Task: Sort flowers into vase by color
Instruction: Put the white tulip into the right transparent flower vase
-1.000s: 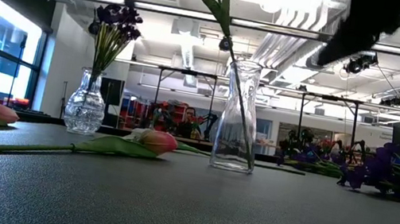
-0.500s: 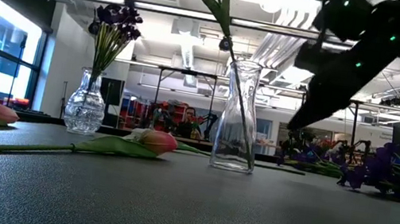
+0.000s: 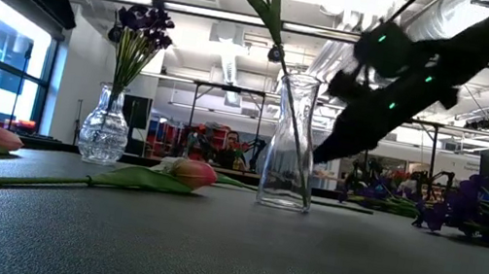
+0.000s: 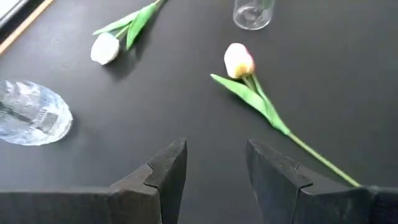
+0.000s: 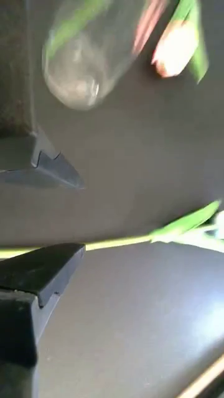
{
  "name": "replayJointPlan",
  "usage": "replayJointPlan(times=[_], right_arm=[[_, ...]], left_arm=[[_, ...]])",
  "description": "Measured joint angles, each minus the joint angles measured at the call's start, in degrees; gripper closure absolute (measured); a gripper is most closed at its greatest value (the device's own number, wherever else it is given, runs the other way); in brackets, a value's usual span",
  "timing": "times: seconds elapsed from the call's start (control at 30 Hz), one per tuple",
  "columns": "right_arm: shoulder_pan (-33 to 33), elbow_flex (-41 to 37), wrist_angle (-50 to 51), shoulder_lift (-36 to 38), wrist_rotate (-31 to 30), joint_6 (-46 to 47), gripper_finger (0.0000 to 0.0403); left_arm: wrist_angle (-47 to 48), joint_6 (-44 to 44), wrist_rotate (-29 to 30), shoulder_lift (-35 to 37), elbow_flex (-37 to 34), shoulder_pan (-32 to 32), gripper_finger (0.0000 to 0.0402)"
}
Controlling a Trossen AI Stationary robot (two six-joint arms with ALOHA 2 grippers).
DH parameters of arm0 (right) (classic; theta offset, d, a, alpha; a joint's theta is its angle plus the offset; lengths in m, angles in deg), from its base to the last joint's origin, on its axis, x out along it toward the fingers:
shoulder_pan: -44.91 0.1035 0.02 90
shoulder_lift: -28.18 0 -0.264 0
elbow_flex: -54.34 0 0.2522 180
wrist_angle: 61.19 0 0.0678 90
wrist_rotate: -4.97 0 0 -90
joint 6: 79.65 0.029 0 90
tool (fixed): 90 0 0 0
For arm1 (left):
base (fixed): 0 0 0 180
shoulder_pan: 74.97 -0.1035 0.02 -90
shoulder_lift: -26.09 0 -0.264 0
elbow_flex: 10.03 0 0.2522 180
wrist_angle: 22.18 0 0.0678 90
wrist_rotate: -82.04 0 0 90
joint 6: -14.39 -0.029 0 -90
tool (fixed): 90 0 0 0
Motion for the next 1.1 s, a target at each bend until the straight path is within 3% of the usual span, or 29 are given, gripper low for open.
replayJointPlan(times=[0.1, 0.23, 0.53, 0.67, 0.87, 1.1], right_arm=[[-2.3, 3.4, -0.3, -5.7, 2.0, -1.3, 0.0269], [-4.1, 8.5, 0.1, -13.0, 6.6, -3.4, 0.0266], [-4.9, 14.2, 0.6, -20.4, 2.5, -6.9, 0.0232], [-4.8, 14.2, 1.2, -20.4, 1.2, -5.5, 0.0266], [-4.9, 14.4, 4.7, -20.1, -1.8, -1.4, 0.0385], [-4.4, 14.0, 17.0, -14.0, -12.5, 9.5, 0.0398]], left_arm=[[0.0, 0.0, 3.8, -2.1, 0.0, -0.9, 0.0248], [0.0, -0.1, 4.3, -3.3, 0.0, -2.9, 0.0248], [-0.1, -3.3, 4.3, -3.4, 0.0, -5.5, 0.0248], [-0.1, -3.5, 5.4, -3.4, 0.0, -5.7, 0.0248], [-0.1, -3.3, 7.7, -3.4, 0.0, -5.7, 0.0248], [0.8, -3.0, 10.4, -3.4, 0.0, -5.7, 0.0248]])
